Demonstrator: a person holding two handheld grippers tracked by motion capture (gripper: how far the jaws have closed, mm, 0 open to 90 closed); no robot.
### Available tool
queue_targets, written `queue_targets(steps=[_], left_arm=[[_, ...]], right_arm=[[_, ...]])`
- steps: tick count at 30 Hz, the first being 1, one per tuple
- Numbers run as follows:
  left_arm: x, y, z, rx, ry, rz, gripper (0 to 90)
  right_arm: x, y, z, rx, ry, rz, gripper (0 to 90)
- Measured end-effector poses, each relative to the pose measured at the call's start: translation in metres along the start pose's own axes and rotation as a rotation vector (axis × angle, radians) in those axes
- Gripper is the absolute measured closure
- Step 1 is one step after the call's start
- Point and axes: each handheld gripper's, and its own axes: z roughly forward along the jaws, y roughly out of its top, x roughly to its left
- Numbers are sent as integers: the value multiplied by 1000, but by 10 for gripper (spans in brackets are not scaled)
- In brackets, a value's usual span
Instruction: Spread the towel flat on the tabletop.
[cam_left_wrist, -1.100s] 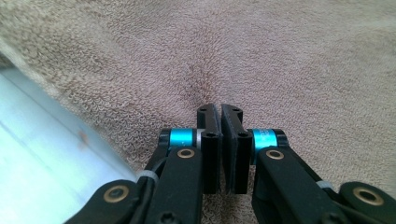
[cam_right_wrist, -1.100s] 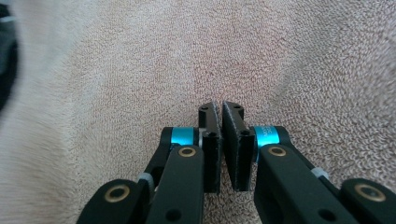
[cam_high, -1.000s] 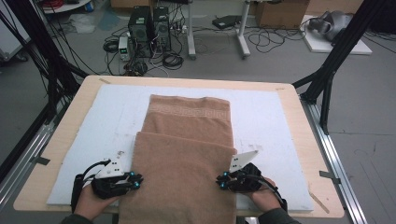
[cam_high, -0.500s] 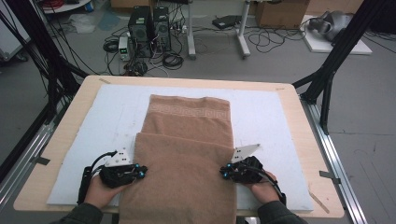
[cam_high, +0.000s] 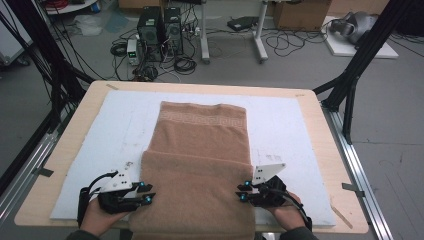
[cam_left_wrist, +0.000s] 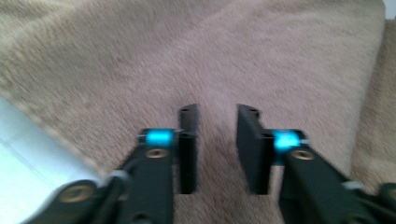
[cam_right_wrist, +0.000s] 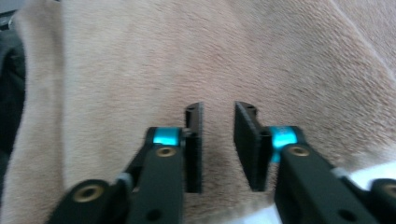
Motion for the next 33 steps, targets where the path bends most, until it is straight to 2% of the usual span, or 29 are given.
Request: queue_targets(steps=[2, 3, 4, 5, 6, 8, 11, 14, 16, 19, 21, 23, 25, 27, 31, 33], left_arm=[[3, 3, 7, 10, 9, -9, 590], [4, 3, 10, 23, 6, -8, 594], [5, 2, 14, 42, 4, -3, 615], [4, 0, 18, 66, -6, 6, 672], [2, -2, 19, 56, 5, 21, 736], [2, -4, 17, 45, -5, 10, 835], [-2, -7, 14, 33, -11, 16, 858], [-9, -11, 5, 23, -41, 22, 861], [-18, -13, -4, -3, -67, 43, 854], [-22, -13, -8, -26, -79, 37, 715], [-20, -12, -4, -12, -67, 35, 646], [-18, -13, 1, 15, -62, 36, 642], [-17, -17, 5, 29, -53, 50, 788], [-17, -20, 3, 18, -56, 42, 848], [-25, -22, -4, 21, -65, 60, 859], [-29, -24, -7, 13, -70, 54, 856]], right_arm=[[-5, 0, 4, 23, 0, 4, 701], [-6, 0, 7, 36, 1, 7, 705], [-8, 0, 10, 45, 9, 13, 715], [-8, -1, 13, 53, 14, 12, 728], [-8, -2, 14, 43, 10, 15, 760], [-8, -3, 14, 38, 34, 29, 827], [-3, -3, 14, 40, 57, 16, 854], [7, -4, 12, 44, 90, -3, 858], [16, -5, 7, 29, 102, -20, 836], [19, -7, -4, -16, 78, -2, 783], [17, -8, -6, -1, 57, 3, 760], [17, -9, -3, 16, 68, -1, 738], [19, -11, 2, 53, 57, -3, 746], [20, -14, 2, 58, 50, -19, 817], [21, -20, -4, 65, 74, -20, 876], [21, -25, -11, 69, 90, -9, 884]])
